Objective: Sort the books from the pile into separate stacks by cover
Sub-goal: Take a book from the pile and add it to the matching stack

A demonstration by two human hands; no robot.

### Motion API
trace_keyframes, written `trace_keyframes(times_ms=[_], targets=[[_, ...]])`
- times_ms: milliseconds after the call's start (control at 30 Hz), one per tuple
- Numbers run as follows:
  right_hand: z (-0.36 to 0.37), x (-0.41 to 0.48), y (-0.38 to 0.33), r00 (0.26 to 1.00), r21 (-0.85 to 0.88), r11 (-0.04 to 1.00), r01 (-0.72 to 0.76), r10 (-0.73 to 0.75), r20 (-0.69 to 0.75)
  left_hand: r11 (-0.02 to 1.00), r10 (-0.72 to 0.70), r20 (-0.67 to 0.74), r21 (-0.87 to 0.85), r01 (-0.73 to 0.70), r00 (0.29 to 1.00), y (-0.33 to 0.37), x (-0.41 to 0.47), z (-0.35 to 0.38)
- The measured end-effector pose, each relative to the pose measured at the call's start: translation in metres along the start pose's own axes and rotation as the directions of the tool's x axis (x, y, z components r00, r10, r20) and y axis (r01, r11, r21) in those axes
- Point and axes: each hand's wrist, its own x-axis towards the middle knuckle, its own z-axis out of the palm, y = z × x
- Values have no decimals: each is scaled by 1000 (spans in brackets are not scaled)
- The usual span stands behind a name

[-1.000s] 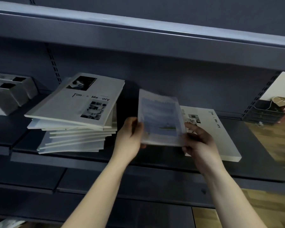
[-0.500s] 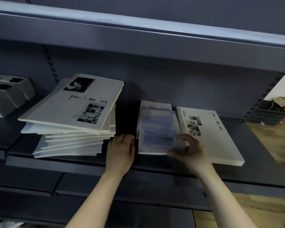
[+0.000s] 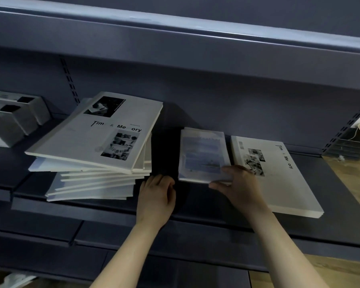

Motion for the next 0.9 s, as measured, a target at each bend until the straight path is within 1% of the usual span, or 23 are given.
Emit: trace_keyframes(times_ms=[100, 267, 333, 433, 567, 900], targets=[[1, 8, -1, 1000, -2, 1000, -1, 1, 10, 1000, -10, 0, -1, 10, 1000, -1, 1, 1], [11, 15, -2, 997, -12, 1000, -5, 4, -71, 1000, -9, -15, -2, 9, 1000, -1, 1, 2], [13, 17, -2, 997, -17, 1000, -3, 1, -83, 1000, -18, -17, -3, 18, 1000, -1, 1, 2], [14, 20, -1, 997, -6, 1000, -13, 12, -72, 1000, -25, -23, -9, 25, 999, -1, 0, 2], [12, 24, -1, 999, 38, 998, -47, 48, -20, 1000, -28, -22, -7, 28, 999, -1, 0, 2], [13, 24, 0, 996, 62, 994, -87, 88, -17, 1000, -25, -27, -8, 25, 999, 0, 1, 3]])
